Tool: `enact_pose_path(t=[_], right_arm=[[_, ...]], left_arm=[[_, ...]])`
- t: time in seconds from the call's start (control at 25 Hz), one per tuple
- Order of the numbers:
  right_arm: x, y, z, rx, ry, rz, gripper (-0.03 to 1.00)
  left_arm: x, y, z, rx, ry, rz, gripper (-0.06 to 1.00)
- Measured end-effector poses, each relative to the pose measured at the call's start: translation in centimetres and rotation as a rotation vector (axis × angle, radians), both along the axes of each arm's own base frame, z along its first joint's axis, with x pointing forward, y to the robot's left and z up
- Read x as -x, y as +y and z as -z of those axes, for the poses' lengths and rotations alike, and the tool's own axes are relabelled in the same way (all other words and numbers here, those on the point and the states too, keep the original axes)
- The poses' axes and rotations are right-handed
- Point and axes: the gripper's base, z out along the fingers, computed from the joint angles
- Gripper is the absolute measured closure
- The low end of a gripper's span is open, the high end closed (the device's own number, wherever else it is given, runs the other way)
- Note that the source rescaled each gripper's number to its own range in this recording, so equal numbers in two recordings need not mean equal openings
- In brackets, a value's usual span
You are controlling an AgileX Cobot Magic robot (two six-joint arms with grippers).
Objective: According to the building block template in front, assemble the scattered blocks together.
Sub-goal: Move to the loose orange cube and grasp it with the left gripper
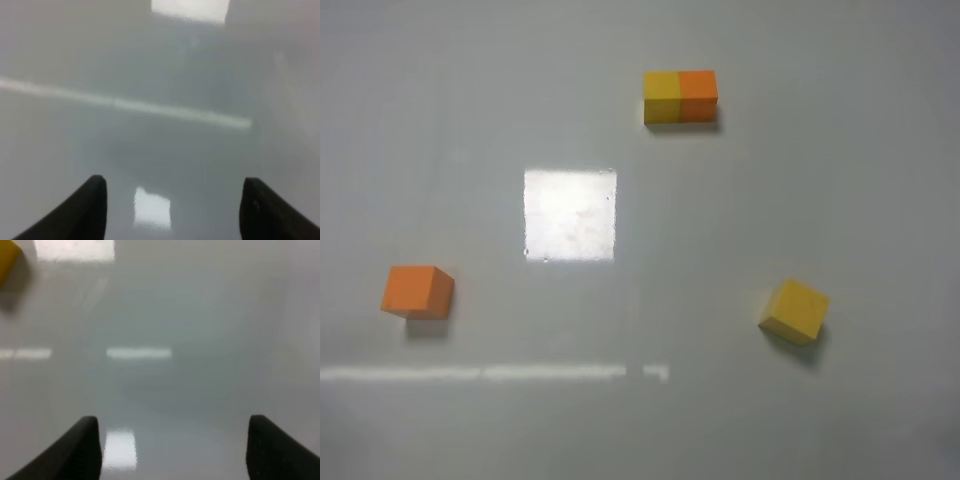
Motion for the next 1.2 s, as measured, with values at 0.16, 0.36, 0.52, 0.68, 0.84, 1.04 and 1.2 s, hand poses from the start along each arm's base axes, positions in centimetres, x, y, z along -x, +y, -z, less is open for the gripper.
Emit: enact_pose_path(t=[0.16, 0.36, 0.52, 0.68, 0.84, 1.04, 1.2], right_arm=[[0.0, 0.0, 0.0, 0.000, 0.000, 0.000, 0.41], [0.0, 0.0, 0.0, 0.001, 0.000, 0.000, 0.41], [0.0, 0.0, 0.0, 0.001, 0.000, 0.000, 0.41], [0.0, 0.0, 0.0, 0.001, 0.000, 0.000, 0.41], [0.0, 0.0, 0.0, 0.001, 0.000, 0.000, 0.41], [0.0, 0.0, 0.0, 0.001, 0.000, 0.000, 0.41], [0.0, 0.0, 0.0, 0.000, 0.000, 0.000, 0.41]], left_arm=[[0.0, 0.0, 0.0, 0.000, 0.000, 0.000, 0.49], [0.0, 0.0, 0.0, 0.000, 0.000, 0.000, 0.49], [0.0, 0.0, -0.1, -0.001, -0.004, 0.000, 0.49], [0.2, 0.0, -3.1, -0.028, -0.091, 0.006, 0.49], [-1.2, 0.1, -8.1, -0.160, -0.080, 0.067, 0.49], [-4.5, -0.1, -11.5, -0.463, 0.083, 0.326, 0.49], [-7.7, 0.1, -11.2, -0.704, 0.217, 0.568, 0.49]])
